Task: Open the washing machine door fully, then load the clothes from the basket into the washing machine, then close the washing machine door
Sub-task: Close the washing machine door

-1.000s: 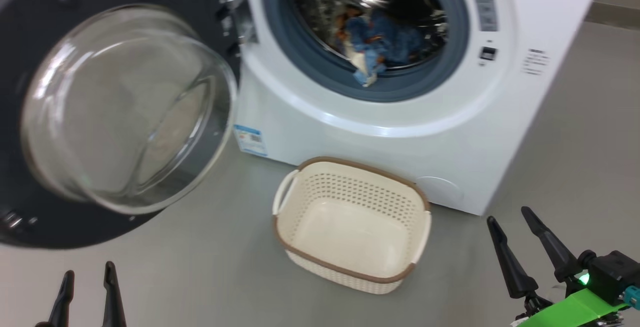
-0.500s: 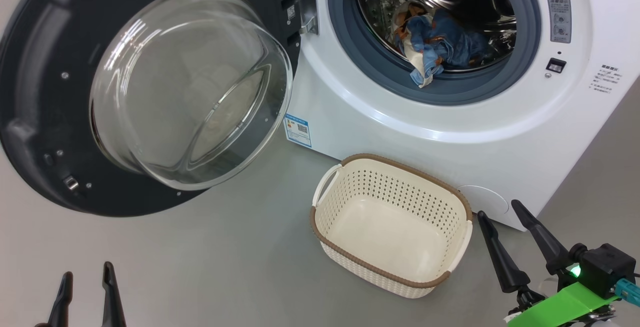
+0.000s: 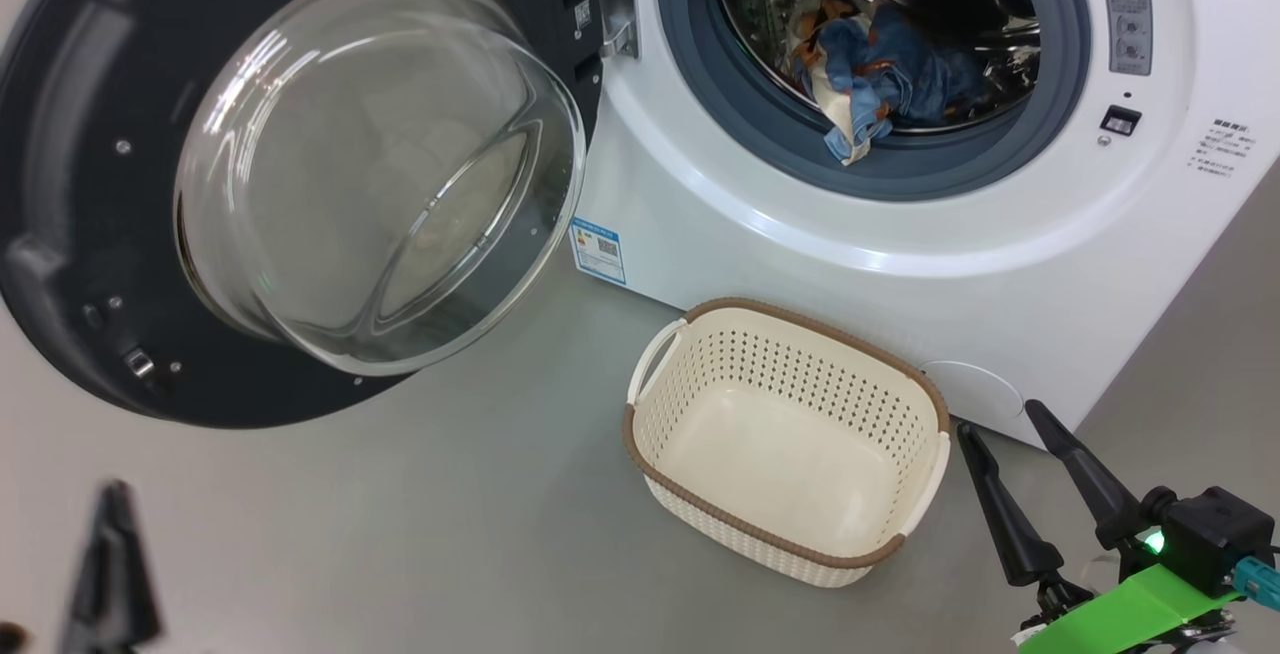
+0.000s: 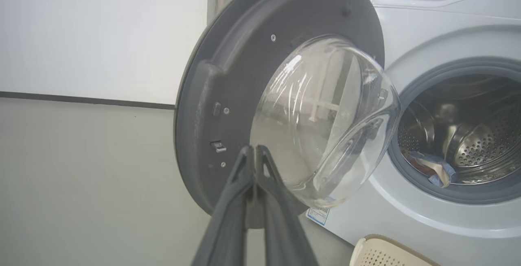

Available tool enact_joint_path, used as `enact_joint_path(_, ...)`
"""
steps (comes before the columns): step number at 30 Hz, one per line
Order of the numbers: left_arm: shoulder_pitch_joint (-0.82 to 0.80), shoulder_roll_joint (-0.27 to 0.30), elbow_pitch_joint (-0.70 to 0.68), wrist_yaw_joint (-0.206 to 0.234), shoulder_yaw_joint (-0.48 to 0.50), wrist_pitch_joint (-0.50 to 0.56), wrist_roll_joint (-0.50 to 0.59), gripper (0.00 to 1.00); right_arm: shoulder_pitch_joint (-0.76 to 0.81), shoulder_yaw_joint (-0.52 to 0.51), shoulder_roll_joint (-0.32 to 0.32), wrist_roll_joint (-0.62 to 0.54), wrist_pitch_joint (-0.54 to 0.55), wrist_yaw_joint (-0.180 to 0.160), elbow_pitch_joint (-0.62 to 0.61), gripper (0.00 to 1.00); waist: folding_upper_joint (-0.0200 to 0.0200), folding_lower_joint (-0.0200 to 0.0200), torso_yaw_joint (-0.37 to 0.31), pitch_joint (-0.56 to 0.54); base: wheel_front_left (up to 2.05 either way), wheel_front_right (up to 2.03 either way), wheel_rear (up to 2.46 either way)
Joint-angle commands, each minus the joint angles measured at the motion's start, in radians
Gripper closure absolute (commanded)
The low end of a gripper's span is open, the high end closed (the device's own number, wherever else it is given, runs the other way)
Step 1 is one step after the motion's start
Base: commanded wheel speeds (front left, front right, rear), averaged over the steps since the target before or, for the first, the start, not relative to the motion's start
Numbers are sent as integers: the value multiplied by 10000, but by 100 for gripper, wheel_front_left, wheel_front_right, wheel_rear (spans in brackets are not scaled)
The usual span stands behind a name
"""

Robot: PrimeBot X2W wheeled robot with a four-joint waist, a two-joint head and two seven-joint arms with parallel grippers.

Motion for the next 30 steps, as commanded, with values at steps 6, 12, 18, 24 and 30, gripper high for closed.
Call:
enact_joint_path(6, -1671, 1637, -932, -36, 870, -93, -2101, 100, -261, 118, -326, -10, -78, 54, -273, 0, 0, 0, 33, 304, 0, 0, 0)
enact_joint_path(12, -3564, 3517, -112, -36, 1334, 531, -4841, 100, -445, 160, -422, -11, -78, 54, -300, 0, 0, 0, -5, 617, 0, 0, 0)
enact_joint_path(18, -5700, 4787, 2262, -36, 1594, 1766, -7269, 100, -664, 288, -594, 9, -78, 54, -353, 0, 0, 0, -126, 1071, 0, 0, 0)
enact_joint_path(24, -6912, 5661, 4233, -36, 1342, 2723, -8034, 100, -929, 426, -831, 36, -78, 54, -402, 0, 0, 0, -313, 1534, 0, 0, 0)
enact_joint_path(30, -7891, 6138, 5708, -36, 662, 4035, -8596, 100, -1071, 422, -1124, 89, -78, 54, -446, 0, 0, 0, -395, 1937, 0, 0, 0)
